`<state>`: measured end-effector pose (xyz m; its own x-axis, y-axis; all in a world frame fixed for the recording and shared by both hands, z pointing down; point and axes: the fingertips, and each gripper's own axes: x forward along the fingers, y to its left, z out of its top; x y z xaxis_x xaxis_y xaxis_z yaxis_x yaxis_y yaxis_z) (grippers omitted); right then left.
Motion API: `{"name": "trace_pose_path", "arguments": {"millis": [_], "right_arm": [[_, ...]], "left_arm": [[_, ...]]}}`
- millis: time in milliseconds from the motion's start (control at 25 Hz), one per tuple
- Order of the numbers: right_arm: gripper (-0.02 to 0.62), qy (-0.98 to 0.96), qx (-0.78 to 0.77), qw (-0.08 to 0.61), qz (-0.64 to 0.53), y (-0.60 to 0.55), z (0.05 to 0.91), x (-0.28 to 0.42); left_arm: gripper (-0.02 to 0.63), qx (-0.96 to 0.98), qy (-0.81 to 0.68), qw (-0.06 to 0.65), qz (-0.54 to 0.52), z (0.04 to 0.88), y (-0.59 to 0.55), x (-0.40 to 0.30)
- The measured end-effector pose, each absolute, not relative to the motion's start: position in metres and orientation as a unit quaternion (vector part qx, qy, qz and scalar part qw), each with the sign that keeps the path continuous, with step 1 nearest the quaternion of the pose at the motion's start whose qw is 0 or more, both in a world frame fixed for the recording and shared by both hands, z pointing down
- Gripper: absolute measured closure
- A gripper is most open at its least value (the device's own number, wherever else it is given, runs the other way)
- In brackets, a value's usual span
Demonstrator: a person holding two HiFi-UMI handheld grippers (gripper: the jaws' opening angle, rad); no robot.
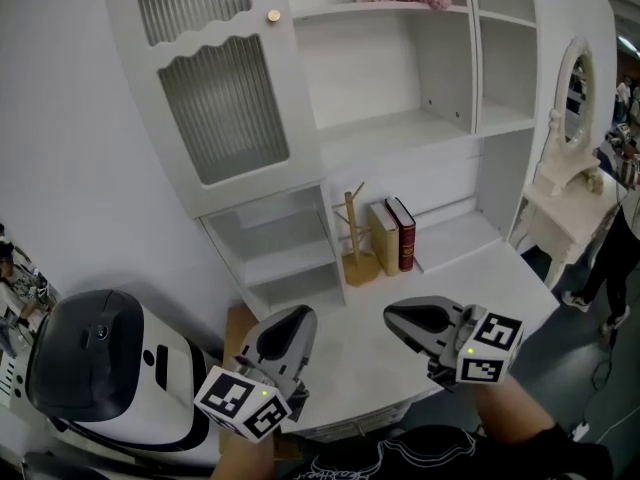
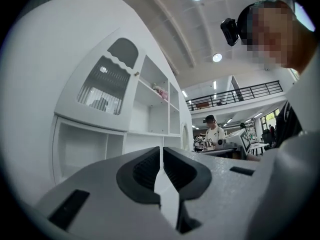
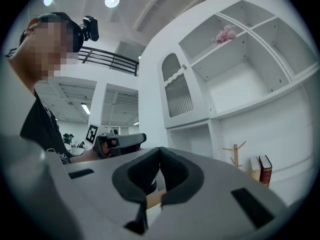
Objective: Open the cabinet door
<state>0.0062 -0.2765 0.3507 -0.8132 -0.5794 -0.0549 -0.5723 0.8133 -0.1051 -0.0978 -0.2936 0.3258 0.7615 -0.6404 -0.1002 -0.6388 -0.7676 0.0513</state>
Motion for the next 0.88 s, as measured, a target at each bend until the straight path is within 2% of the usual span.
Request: {"name": "trace_pose_path", "arguments": {"millis": [320,520,760,880], "right_arm": [[0.592,0.963,-0.264,0.047,-0.018,-0.323,0.324,0.026],[0.592,0.971,-0.239,0.030,0.006,-0.340,0.317,0.034],[0.592,0.972,-0.229,0.040,0.024,-0.358,0.303,0.051],[0.592,0.971,-0.233,0.049,0.034,-0.368,0.293,0.064]], "left_arm": [[0.552,0.934,-0.346,-0.076,-0.051,0.260,-0.347,-0.057],[0.495,0.922,-0.362,-0.123,-0.059,0.216,-0.373,-0.033],[0.480,0.885,-0.413,-0.199,-0.084,0.144,-0.399,-0.034],[0.451,0.867,-0.434,-0.229,-0.084,0.115,-0.415,-0.034]]}}
